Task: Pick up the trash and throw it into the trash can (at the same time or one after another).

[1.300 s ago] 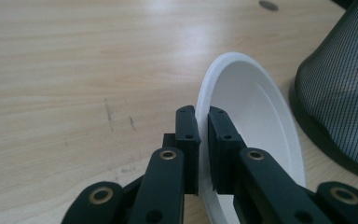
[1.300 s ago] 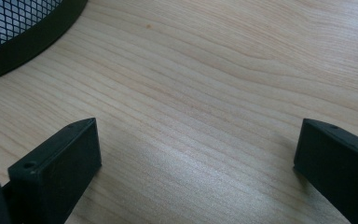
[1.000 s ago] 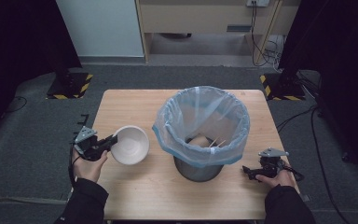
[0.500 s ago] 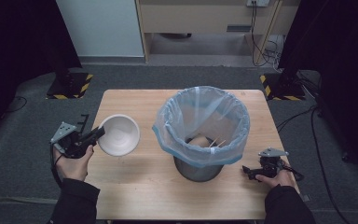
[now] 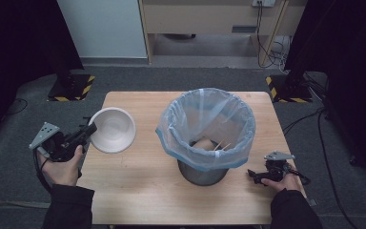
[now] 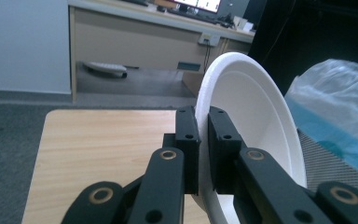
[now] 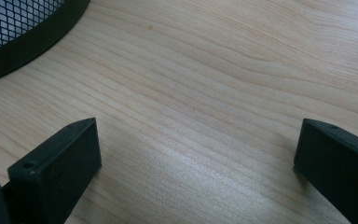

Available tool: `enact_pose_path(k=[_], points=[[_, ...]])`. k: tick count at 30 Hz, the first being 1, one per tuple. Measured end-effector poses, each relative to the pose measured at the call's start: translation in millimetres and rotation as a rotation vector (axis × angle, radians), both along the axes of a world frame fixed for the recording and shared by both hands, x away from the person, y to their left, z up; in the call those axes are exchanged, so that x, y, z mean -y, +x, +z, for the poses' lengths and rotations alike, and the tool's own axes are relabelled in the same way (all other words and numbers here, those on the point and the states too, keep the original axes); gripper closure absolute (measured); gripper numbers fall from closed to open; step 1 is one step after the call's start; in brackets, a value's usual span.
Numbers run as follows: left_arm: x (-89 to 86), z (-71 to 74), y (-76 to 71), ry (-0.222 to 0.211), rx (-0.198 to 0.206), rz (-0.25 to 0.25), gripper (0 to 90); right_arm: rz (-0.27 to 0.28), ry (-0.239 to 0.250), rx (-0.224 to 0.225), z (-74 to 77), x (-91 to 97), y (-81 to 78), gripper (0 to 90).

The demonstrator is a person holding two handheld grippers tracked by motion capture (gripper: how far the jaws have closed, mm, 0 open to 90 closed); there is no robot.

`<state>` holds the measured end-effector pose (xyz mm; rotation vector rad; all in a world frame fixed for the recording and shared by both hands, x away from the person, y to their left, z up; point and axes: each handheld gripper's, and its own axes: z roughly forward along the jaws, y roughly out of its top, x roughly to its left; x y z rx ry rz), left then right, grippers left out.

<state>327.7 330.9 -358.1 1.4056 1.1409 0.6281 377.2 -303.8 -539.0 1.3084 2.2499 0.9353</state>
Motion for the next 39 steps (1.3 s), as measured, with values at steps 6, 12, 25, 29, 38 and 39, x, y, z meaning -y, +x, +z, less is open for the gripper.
enact_pose_path(k=[6, 12, 25, 29, 38, 39], points=[[4.7, 15.6, -9.1, -0.008, 0.054, -0.021, 83.8, -0.001, 0.001, 0.000, 0.0, -0.1, 0.0, 0.7], [11.3, 28.8, -17.4, -0.011, 0.100, -0.042, 83.8, 0.000, 0.000, 0.000, 0.0, 0.0, 0.0, 0.7], [24.2, 52.3, -31.6, -0.010, 0.188, -0.082, 83.8, 0.000, 0.000, 0.000, 0.1, 0.0, 0.0, 0.7], [26.8, 56.4, -32.4, -0.010, 0.203, -0.090, 83.8, 0.000, 0.000, 0.000, 0.0, 0.0, 0.0, 0.7], [33.6, 69.8, -28.0, -0.026, 0.245, -0.103, 83.8, -0.004, 0.000, 0.000, 0.0, -0.6, 0.0, 0.6], [34.1, 72.0, -27.7, -0.032, 0.255, -0.104, 83.8, -0.004, 0.000, 0.001, -0.1, -0.6, 0.0, 0.6]])
